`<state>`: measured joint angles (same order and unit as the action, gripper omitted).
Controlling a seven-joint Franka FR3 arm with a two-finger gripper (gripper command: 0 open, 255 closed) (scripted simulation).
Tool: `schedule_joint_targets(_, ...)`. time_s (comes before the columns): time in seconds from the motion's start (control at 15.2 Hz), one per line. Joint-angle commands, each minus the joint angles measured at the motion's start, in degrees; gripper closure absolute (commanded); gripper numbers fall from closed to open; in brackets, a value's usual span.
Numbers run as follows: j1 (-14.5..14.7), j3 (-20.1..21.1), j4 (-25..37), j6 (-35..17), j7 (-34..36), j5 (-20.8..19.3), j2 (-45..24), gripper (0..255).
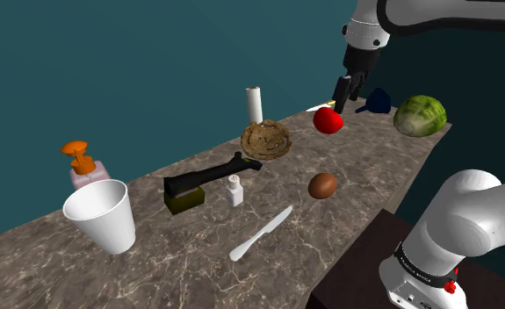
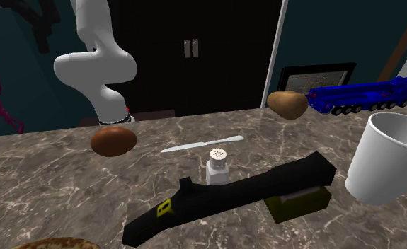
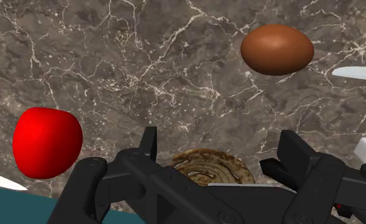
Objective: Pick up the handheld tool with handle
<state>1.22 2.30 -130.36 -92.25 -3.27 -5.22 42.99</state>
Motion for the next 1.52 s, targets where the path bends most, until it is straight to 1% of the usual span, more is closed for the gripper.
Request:
schedule_joint_targets(0.0,0.0,0.0,0.0,0.0,0.0,0.0,0.0,0)
schedule_joint_targets(0.33,3.86,-1.0,3.65,-5.75,-9.38,-0.25,-9.99,0)
schedule_joint_targets(0.66,7.51,-1.16,8.25,-10.05,-18.56,0.06,-19.62,0)
schedule_joint_targets(1.06,11.31,-0.03,14.37,-13.54,-29.2,0.75,-30.28,0)
schedule_joint_targets(1.45,14.69,2.29,20.42,-15.68,-39.15,1.12,-39.66,0)
